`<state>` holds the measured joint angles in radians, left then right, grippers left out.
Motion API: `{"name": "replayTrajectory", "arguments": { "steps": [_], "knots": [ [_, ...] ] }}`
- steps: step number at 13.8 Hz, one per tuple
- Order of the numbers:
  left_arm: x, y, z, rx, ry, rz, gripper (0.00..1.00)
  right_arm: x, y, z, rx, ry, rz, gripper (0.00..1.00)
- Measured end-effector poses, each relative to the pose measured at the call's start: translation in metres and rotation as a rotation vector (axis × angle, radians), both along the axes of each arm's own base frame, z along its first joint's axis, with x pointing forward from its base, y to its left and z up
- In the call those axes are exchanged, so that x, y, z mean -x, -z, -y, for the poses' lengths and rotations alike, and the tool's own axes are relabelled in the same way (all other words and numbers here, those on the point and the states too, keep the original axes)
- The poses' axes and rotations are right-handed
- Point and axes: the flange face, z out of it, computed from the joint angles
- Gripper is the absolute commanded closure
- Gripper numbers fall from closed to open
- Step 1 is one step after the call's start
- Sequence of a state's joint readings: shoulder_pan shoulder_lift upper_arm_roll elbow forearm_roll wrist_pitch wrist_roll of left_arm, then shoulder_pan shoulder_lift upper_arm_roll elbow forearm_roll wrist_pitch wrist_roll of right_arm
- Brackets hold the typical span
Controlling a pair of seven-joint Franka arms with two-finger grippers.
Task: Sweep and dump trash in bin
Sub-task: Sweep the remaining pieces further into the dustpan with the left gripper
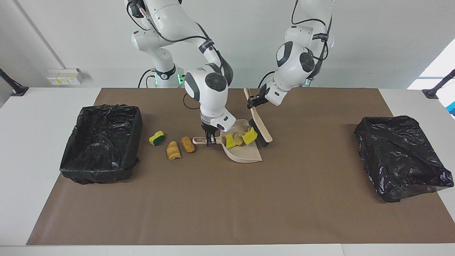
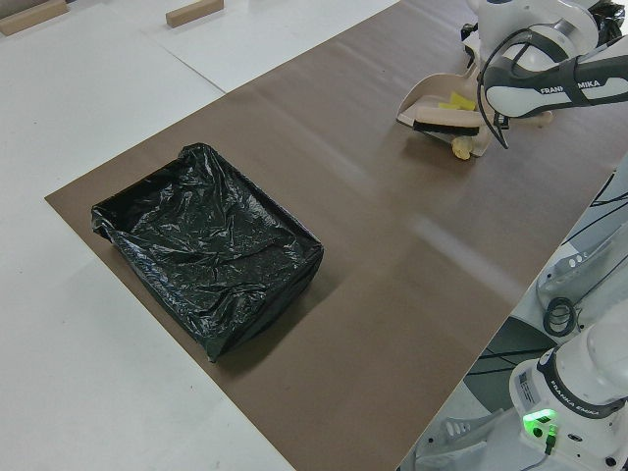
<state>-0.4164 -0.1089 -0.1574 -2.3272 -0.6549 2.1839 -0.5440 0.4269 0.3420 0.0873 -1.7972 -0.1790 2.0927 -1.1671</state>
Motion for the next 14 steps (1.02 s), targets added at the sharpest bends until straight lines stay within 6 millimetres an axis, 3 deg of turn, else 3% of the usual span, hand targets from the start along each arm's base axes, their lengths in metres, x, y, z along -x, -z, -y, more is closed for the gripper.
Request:
{"name": "replayTrajectory", "arguments": {
  "steps": [5,8,10,14],
  "knots": [
    [0.005,-0.005,0.008,-0.010,0.058,-0.034,1.00,0.000,0.000,-0.001,0.000,-0.002,0.001,1.00],
    [-0.011,-0.037,-0.015,-0.035,0.094,-0.068,1.00,0.001,0.000,-0.002,-0.001,-0.003,0.001,1.00],
    [-0.018,-0.046,-0.030,-0.045,0.084,-0.070,1.00,0.001,0.000,-0.002,-0.001,-0.003,0.001,1.00],
    [-0.001,-0.022,-0.031,-0.113,0.058,-0.155,1.00,0.001,0.000,-0.002,-0.001,-0.003,0.001,1.00]
  ]
}}
